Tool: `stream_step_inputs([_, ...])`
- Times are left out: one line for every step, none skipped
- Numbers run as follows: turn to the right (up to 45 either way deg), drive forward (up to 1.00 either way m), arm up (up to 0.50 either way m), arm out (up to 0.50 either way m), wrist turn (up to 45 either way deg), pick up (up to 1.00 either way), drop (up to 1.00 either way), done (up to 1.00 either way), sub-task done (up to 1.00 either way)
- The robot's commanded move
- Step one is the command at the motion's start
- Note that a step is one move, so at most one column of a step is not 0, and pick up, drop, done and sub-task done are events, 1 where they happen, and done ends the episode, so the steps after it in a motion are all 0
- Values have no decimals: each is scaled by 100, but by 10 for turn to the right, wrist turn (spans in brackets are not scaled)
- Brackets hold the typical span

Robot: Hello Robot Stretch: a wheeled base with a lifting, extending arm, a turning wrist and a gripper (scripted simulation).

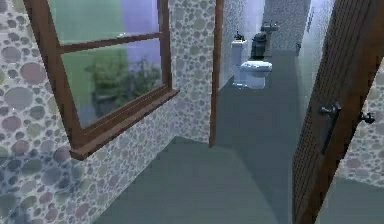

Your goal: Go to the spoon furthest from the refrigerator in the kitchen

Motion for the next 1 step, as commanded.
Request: stream_step_inputs([0, 35, 0, 0, 0, 0, 0, 0, 0])
